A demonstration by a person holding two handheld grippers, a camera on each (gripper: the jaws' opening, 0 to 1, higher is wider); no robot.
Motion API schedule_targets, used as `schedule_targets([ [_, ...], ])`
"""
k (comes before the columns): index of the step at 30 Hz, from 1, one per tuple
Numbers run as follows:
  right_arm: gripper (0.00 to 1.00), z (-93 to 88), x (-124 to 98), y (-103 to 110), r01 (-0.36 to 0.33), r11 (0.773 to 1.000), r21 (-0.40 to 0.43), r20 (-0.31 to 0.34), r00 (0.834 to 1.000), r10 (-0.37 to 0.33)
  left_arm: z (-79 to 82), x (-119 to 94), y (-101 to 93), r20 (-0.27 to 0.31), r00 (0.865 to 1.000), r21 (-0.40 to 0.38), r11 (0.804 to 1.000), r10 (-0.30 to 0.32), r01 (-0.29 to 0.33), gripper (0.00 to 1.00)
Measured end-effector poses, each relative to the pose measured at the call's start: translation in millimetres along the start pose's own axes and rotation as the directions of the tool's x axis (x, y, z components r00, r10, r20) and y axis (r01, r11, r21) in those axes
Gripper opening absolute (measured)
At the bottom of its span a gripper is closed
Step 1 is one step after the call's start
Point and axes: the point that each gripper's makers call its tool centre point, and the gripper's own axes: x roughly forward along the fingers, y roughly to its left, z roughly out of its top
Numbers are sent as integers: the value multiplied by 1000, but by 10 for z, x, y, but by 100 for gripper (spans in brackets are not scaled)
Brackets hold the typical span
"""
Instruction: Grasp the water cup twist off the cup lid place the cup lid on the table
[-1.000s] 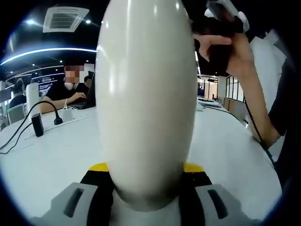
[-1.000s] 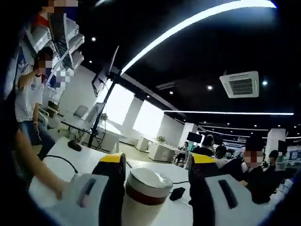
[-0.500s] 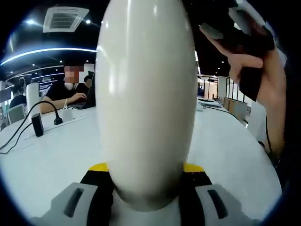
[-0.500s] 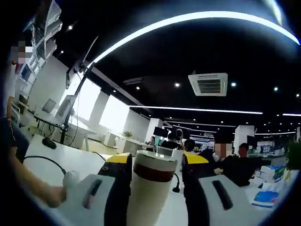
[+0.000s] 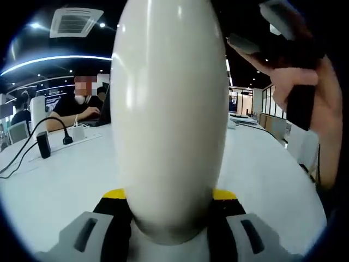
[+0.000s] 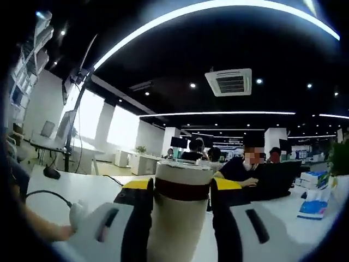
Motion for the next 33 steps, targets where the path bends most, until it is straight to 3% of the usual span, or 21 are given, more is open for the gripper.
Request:
schedule_targets([
  [4, 44, 4, -24, -24, -40, 999, 0, 7, 999, 40, 2, -1, -8, 0, 1000, 1, 1000, -1, 1, 55],
  [9, 43, 6, -36, 2, -160, 987, 25, 16, 987, 160, 6, -9, -38, 0, 1000, 1, 1000, -1, 1, 55],
  [15, 42, 12, -39, 14, -314, 945, 94, 70, 949, 309, 5, -10, -43, 0, 1000, 1, 1000, -1, 1, 55],
  [19, 42, 17, -36, 22, -418, 895, 155, 125, 907, 401, 3, -11, -45, 0, 1000, 1, 1000, 0, 0, 55],
  [24, 42, 2, -41, 0, -563, 783, 263, 186, 826, 531, 4, -15, -70, 0, 1000, 1, 1000, 0, 0, 55],
  [31, 42, -11, -42, -2, -663, 692, 287, 221, 748, 626, -2, -5, -29, 1, 1000, 1, 1000, -1, 1, 55],
  [32, 42, -13, -42, 2, -688, 664, 293, 237, 725, 646, -2, -5, -26, 1, 1000, 1, 1000, -1, 1, 55],
  [33, 42, -13, -42, 3, -697, 653, 295, 243, 716, 654, -3, -4, -24, 1, 1000, 1, 1000, -1, 1, 55],
])
